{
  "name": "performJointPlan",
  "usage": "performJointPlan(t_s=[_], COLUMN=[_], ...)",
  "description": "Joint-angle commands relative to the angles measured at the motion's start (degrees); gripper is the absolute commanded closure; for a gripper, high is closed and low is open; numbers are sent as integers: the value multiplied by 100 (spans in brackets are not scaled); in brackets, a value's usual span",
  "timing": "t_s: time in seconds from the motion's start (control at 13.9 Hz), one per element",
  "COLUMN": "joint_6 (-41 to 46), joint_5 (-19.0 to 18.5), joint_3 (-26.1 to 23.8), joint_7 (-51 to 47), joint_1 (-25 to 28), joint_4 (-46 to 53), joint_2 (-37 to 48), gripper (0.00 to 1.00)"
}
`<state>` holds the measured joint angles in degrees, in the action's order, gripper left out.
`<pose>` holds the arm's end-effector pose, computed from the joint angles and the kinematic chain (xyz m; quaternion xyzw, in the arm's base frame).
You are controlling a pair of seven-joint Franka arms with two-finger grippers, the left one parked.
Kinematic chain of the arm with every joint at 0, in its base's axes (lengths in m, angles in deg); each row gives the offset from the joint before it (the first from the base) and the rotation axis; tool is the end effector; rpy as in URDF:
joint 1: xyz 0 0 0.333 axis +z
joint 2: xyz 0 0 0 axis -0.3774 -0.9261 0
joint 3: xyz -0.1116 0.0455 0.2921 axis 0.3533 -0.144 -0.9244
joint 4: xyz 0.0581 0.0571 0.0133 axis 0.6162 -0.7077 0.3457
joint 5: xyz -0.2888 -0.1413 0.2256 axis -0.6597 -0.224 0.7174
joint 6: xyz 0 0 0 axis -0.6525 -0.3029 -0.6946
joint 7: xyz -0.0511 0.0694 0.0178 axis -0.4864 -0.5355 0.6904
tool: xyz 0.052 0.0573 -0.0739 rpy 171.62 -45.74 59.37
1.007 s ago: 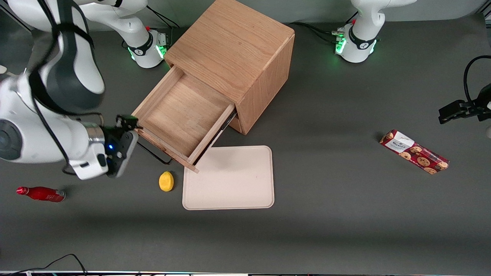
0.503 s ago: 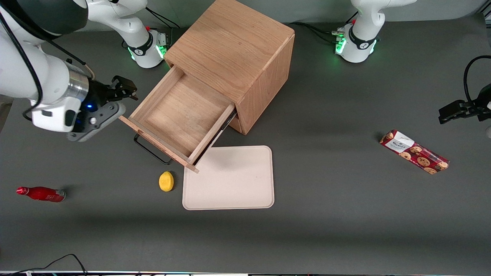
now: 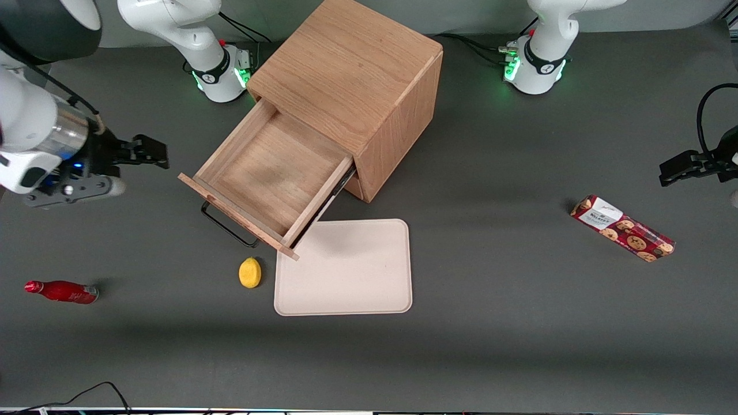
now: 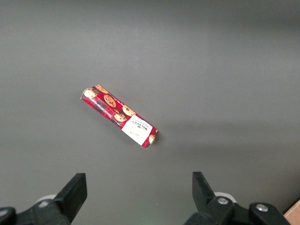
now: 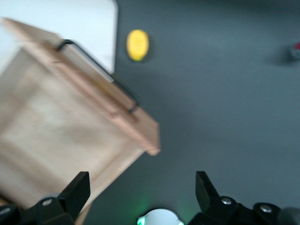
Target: Open upper drawer
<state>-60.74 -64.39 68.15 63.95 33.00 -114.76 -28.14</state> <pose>0.5629 0.0780 0.6008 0.9957 0.0516 -0.0773 0.0067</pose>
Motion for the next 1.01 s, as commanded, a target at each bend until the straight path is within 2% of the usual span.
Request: performJointPlan(t_s=[0.0,0.29,0.93], joint_6=[-594,-920,-893], joint_5=[-274,-265,-247], joint_3=[-26,-26,79], joint_7=[-115,-98,-98], joint_1=[-387,-950,-1065], joint_4=[-1294,-1515,-1304], joint_2=[791,730,650], gripper=[0,0,0])
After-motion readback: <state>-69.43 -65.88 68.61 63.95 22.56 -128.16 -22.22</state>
